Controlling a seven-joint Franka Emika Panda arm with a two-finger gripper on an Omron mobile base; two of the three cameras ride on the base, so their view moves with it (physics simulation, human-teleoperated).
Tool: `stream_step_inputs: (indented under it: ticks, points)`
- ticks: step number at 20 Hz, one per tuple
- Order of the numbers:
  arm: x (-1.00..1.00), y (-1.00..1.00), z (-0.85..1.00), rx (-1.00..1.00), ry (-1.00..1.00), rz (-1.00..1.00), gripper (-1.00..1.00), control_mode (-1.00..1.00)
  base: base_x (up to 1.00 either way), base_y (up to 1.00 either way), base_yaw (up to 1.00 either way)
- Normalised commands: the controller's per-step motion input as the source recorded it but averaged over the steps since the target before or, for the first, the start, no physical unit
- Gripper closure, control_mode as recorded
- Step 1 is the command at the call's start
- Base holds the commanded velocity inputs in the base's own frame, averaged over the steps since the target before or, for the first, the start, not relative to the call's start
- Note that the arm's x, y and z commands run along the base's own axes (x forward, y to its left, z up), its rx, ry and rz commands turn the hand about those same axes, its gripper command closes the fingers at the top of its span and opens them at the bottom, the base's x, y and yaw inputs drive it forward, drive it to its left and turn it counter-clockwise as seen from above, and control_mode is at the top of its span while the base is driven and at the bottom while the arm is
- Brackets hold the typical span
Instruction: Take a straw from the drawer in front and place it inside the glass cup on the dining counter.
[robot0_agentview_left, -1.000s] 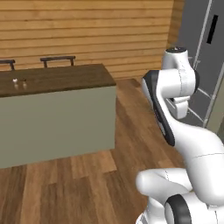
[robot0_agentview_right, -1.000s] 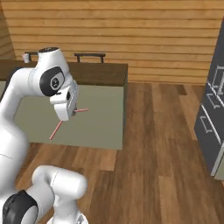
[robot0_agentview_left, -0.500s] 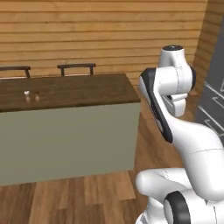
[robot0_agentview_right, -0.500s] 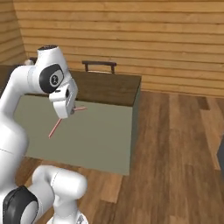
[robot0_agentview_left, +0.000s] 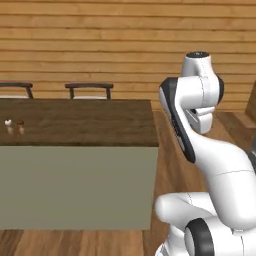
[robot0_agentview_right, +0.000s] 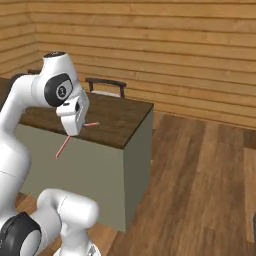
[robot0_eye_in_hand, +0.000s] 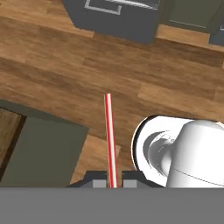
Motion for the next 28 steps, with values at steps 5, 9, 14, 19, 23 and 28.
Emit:
stream_step_inputs:
  ticks: [5,9,14,19,23,28]
  points:
    - [0.00,0.00,0.00,0.00,0.00,0.00,1.00,1.00,1.00,-0.97,0.28]
    - [0.00,0.00,0.00,0.00,0.00,0.00,1.00,1.00,1.00,-0.92,0.25]
    - [0.00,0.00,0.00,0.00,0.00,0.00,1.00,1.00,1.00,-0.83,0.24]
    - [0.00,0.00,0.00,0.00,0.00,0.00,1.00,1.00,1.00,-0.71,0.24]
    - [0.00,0.00,0.00,0.00,0.00,0.00,1.00,1.00,1.00,-0.70,0.27]
    - [0.00,0.00,0.00,0.00,0.00,0.00,1.00,1.00,1.00,-0.67,0.24]
